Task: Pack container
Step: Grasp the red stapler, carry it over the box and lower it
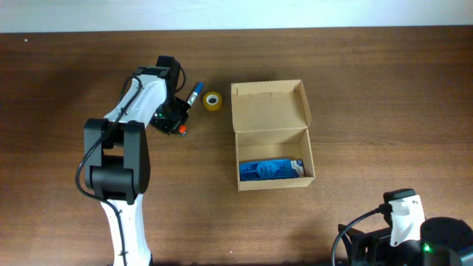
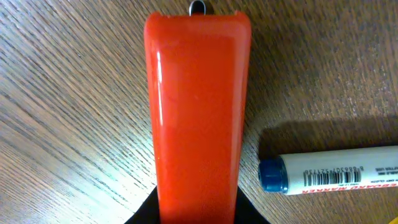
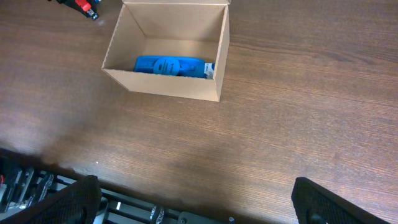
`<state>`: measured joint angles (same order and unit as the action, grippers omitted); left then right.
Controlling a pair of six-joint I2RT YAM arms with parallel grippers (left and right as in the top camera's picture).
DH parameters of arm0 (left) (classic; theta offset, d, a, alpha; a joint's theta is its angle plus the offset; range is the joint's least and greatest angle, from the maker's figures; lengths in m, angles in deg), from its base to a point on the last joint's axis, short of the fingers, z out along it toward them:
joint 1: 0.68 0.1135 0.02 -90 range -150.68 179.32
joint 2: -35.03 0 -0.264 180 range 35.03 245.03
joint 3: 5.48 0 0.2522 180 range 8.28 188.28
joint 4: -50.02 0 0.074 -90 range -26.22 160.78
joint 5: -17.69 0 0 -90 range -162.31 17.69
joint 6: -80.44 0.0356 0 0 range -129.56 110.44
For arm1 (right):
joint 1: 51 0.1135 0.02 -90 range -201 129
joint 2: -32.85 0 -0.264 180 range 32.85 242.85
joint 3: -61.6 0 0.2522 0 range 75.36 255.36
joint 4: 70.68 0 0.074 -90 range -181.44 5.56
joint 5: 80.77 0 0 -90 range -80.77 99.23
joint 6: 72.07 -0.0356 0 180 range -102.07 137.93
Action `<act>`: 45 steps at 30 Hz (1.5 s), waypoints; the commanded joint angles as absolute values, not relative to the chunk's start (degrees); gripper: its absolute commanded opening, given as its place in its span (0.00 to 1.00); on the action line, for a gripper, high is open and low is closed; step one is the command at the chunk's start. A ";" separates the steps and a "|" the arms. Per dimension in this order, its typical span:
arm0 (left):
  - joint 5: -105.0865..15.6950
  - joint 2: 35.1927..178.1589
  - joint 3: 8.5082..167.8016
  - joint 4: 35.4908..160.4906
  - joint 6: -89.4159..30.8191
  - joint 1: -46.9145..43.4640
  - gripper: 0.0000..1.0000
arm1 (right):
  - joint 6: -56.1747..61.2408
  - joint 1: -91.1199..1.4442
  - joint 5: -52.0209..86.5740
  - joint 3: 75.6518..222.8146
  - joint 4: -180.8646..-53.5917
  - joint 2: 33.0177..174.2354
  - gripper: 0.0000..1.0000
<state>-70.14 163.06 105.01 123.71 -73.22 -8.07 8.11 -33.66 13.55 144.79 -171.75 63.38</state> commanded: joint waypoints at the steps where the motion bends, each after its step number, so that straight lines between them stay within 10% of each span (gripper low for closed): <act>1: -70.18 160.08 104.88 124.03 -72.91 -8.77 0.02 | 8.72 -33.77 13.05 145.40 -171.62 63.16 0.99; 14: -76.89 139.84 104.88 128.43 -61.96 -24.69 0.02 | 8.72 -33.77 13.05 145.40 -171.62 63.16 0.99; 32: -70.53 135.21 104.96 122.57 13.18 -43.40 0.02 | 8.72 -33.77 13.05 145.40 -171.62 63.16 0.99; 45: -82.31 147.95 104.96 126.87 29.64 -43.92 0.02 | 8.72 -33.77 13.05 145.40 -171.62 63.16 0.99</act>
